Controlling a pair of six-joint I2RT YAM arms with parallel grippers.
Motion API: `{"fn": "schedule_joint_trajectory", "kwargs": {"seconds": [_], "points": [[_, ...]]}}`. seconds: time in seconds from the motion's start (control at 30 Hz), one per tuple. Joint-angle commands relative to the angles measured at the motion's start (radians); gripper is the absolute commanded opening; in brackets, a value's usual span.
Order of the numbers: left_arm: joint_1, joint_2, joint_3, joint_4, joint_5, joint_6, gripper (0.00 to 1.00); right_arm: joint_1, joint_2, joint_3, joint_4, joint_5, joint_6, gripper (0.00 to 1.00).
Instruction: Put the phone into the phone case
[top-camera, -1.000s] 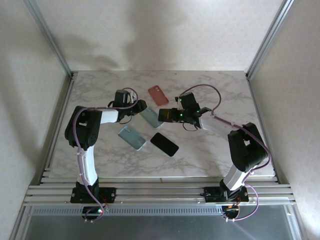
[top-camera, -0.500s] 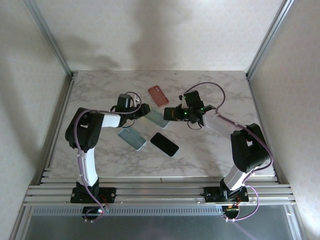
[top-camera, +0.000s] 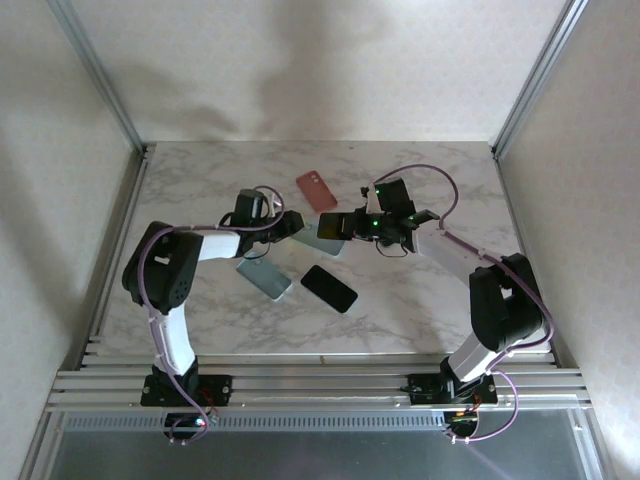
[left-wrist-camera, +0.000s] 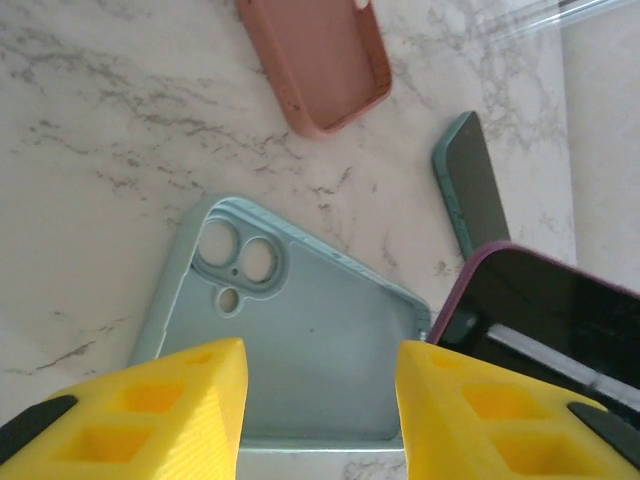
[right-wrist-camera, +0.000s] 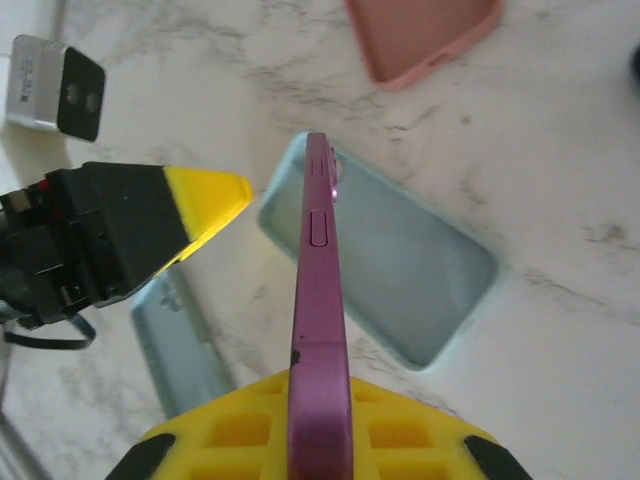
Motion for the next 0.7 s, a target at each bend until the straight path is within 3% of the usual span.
{"fn": "schedule_joint_trajectory", "kwargs": {"seconds": [0.0, 0.27, 0.67], "points": [[0.032, -0.051, -0.004, -0.014, 0.002, 0.011, 0.43, -0.003, -0.007, -0.026, 0.12, -0.109, 0.101, 0.0], [0.111, 0.017, 0.051, 0.037, 0.016, -0.005, 0.42, -0.003, 0.121, -0.017, 0.288, -0.214, 0.255, 0.0], [0.114, 0.131, 0.115, 0.125, 0.044, 0.021, 0.42, -0.003, 0.228, 0.002, 0.389, -0.249, 0.375, 0.0]]}}
